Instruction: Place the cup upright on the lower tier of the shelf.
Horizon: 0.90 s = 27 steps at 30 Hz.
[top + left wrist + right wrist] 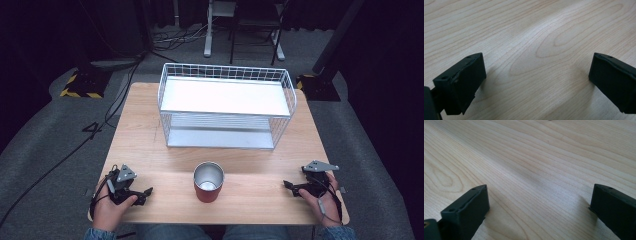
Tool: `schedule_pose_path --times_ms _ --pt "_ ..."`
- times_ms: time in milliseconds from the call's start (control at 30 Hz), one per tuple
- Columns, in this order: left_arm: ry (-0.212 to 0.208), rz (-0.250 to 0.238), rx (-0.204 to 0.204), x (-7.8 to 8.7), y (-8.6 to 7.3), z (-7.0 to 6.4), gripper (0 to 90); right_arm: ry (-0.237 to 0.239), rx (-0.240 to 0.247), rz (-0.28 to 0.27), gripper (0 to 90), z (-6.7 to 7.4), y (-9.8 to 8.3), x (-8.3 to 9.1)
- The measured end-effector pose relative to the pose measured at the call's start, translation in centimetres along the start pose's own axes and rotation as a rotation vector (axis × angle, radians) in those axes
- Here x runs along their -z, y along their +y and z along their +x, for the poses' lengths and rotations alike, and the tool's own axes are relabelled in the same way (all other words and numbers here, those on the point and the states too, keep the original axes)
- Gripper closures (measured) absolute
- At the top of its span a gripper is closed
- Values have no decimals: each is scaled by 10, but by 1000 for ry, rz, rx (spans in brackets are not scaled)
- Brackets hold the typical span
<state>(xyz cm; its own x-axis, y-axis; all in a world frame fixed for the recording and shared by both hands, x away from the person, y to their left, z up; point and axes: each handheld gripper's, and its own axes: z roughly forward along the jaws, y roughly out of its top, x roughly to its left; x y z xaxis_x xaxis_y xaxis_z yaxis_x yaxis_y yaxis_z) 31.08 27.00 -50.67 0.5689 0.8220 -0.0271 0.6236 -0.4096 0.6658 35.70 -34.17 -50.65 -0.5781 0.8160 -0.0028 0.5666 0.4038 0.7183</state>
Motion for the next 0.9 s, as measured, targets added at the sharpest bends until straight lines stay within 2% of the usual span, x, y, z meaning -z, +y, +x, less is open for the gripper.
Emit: schedule_pose_path --times_ms 167,267,333,400,467,567,700,733,767,900 --pt "9 -12 11 2 -2 -1 41 -6 -3 1 23 2 0 0" --pt "17 -26 17 4 -4 -1 90 -3 -2 1 23 2 0 0" --pt "14 -34 8 6 -5 0 125 -3 -2 1 23 2 0 0" --pt "6 -38 17 7 -6 0 158 -3 -2 1 23 2 0 0" --pt "-7 -44 -2 9 -6 1 160 -3 -2 1 23 2 0 0" --pt "-3 -58 -9 13 -7 1 159 -3 -2 1 23 2 0 0" --pt "-19 -121 5 21 -7 0 159 -3 -2 1 23 2 0 0" --pt "-34 -160 17 25 -6 -3 158 -3 -2 1 23 2 0 0" --pt "-34 -160 17 25 -6 -3 158 -3 -2 1 23 2 0 0" --pt "-56 -219 22 31 -4 -9 158 -3 -2 1 23 2 0 0"
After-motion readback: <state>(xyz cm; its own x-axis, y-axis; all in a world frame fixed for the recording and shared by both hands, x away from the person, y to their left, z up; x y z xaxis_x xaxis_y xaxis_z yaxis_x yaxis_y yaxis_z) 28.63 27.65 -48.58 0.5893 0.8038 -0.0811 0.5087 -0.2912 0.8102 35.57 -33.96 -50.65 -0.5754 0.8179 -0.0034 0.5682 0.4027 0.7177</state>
